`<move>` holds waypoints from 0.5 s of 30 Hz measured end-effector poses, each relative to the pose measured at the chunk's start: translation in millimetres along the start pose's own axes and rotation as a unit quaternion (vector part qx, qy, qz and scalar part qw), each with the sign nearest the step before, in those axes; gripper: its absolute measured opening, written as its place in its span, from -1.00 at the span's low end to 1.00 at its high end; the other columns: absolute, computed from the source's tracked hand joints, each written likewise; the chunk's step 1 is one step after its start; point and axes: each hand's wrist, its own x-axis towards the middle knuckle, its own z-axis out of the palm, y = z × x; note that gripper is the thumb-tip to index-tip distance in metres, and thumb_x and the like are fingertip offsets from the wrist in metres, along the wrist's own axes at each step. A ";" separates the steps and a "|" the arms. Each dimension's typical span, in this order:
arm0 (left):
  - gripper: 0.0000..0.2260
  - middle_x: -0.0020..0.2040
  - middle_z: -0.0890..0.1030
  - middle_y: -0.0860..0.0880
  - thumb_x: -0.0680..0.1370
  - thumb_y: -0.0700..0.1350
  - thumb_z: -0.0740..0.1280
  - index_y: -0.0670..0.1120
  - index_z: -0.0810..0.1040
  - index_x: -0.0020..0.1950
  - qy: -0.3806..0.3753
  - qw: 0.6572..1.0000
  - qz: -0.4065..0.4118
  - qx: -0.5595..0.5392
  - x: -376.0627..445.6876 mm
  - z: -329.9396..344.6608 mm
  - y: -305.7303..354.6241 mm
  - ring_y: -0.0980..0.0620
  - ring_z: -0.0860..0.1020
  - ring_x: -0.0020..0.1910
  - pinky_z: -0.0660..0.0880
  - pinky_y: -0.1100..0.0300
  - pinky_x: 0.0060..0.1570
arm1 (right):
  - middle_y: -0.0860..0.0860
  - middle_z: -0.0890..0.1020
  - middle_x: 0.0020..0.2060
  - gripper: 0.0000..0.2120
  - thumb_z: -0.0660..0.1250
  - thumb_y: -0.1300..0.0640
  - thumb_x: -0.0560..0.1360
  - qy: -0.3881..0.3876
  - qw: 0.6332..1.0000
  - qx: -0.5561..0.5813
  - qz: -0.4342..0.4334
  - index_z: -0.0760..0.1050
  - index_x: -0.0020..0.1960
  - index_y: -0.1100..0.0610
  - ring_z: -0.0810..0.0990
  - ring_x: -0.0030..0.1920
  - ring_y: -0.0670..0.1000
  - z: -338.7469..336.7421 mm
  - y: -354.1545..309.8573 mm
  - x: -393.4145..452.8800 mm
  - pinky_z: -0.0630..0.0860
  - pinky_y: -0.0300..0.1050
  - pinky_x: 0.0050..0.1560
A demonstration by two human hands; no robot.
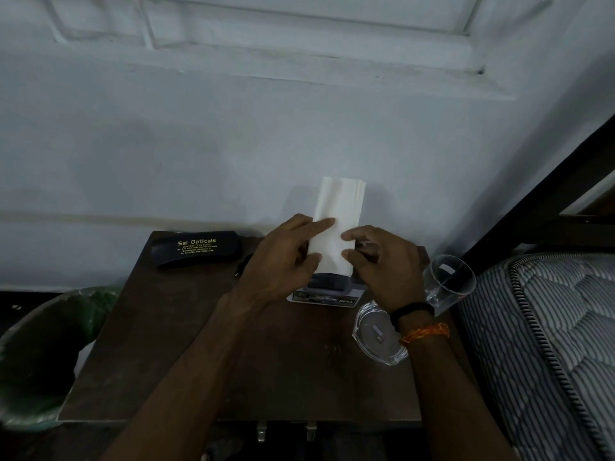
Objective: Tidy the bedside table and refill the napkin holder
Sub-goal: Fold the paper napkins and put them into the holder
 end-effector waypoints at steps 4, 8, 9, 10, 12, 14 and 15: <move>-0.45 -0.05 0.47 0.03 0.49 -0.29 0.35 -0.05 0.39 0.47 -0.001 1.000 0.013 0.021 1.5 -1.1 -0.6 0.02 0.48 -0.11 0.54 0.06 -0.08 | 0.04 0.70 -0.18 -0.92 0.53 0.23 0.37 0.053 0.995 -0.073 -0.050 0.68 -0.14 0.17 0.57 -0.19 -0.14 5.9 4.0 0.2 0.39 -0.47 -0.03; -0.53 -0.10 0.49 0.05 0.45 -0.33 0.39 -0.05 0.54 0.34 0.011 1.000 0.001 0.004 2.1 0.5 -2.4 0.10 0.50 -0.17 0.54 0.10 -0.11 | -0.06 0.64 -0.25 -0.87 0.54 0.21 0.36 0.046 0.997 -0.054 -0.019 0.59 -0.19 0.10 0.61 -0.24 -0.11 8.2 -2.2 -2.4 0.56 -0.24 -0.13; -0.58 -0.08 0.52 0.04 0.44 -0.34 0.41 -0.07 0.59 0.26 0.015 1.000 0.001 0.001 1.7 0.8 -3.2 0.10 0.52 -0.17 0.54 0.09 -0.12 | -0.09 0.61 -0.27 -0.81 0.53 0.21 0.36 0.038 0.999 -0.031 0.013 0.53 -0.17 0.08 0.61 -0.25 -0.13 8.2 -4.0 -2.9 0.60 -0.16 -0.17; -0.64 -0.07 0.54 0.02 0.42 -0.33 0.42 -0.08 0.61 0.18 0.019 1.000 0.002 0.003 1.3 1.0 -3.6 0.08 0.54 -0.17 0.55 0.09 -0.13 | -0.12 0.60 -0.27 -0.75 0.54 0.20 0.36 0.031 0.998 -0.003 0.049 0.47 -0.13 0.07 0.63 -0.25 -0.14 8.3 -5.6 -3.1 0.62 -0.11 -0.19; -0.72 -0.07 0.57 -0.01 0.41 -0.32 0.44 -0.08 0.61 0.08 0.025 1.000 0.001 0.013 0.6 1.2 -3.6 0.06 0.56 -0.19 0.55 0.08 -0.16 | -0.12 0.61 -0.26 -0.61 0.55 0.20 0.33 0.023 0.993 0.045 0.105 0.40 0.00 0.00 0.65 -0.24 -0.16 9.1 -5.6 -2.3 0.65 -0.10 -0.17; -0.73 -0.05 0.58 0.00 0.41 -0.30 0.43 -0.07 0.62 0.06 0.024 0.999 0.001 0.025 0.2 2.4 -3.6 0.08 0.55 -0.20 0.54 0.17 -0.17 | -0.13 0.62 -0.26 -0.48 0.54 0.20 0.34 0.008 0.991 0.047 0.127 0.40 0.20 -0.03 0.64 -0.24 -0.16 10.5 -3.1 -2.3 0.63 -0.18 -0.15; -0.75 -0.04 0.58 0.01 0.41 -0.30 0.42 -0.07 0.64 0.05 0.021 0.999 0.002 0.033 0.1 3.9 -3.5 0.10 0.54 -0.20 0.52 0.23 -0.18 | -0.13 0.62 -0.25 -0.48 0.53 0.19 0.35 -0.004 0.992 0.031 0.120 0.42 0.25 0.00 0.63 -0.23 -0.15 11.0 -2.0 -2.7 0.60 -0.22 -0.16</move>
